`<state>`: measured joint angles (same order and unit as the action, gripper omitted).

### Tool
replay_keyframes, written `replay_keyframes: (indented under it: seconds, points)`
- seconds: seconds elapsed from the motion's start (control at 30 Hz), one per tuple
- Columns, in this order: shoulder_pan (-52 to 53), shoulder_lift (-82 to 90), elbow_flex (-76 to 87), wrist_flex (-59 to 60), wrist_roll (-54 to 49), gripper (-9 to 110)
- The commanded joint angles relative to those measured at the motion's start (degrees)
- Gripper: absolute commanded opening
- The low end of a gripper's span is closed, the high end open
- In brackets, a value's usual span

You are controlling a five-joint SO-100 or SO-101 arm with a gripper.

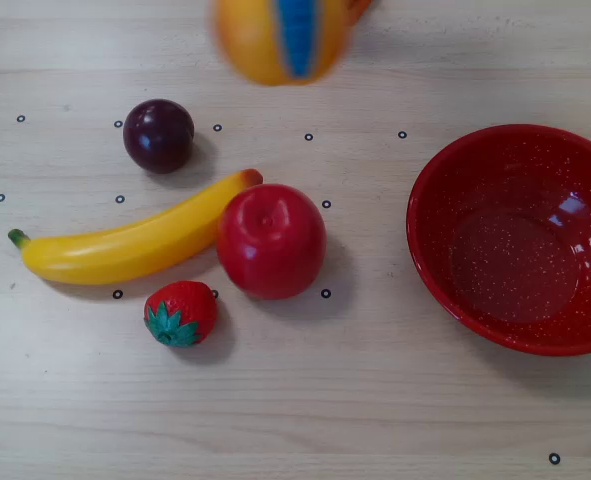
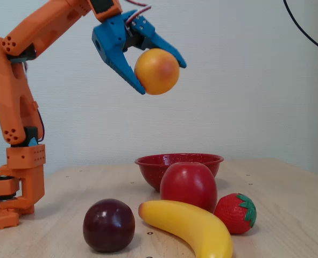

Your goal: Put the peach in the red bowl.

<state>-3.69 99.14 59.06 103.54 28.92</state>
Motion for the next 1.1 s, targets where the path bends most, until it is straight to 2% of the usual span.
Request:
replay_keyframes:
  seconds: [0.0, 0.17, 0.33, 0.7, 1.07]
  points:
    - [6.5, 5.5, -1.1, 5.2, -5.4, 0]
    - [19.5, 3.0, -0.9, 5.2, -14.2, 0]
    - [26.5, -5.6, -5.8, 5.2, -19.5, 0]
    - [31.1, -32.2, -24.6, 5.2, -20.6, 0]
    - [33.3, -49.1, -37.4, 5.2, -18.6, 0]
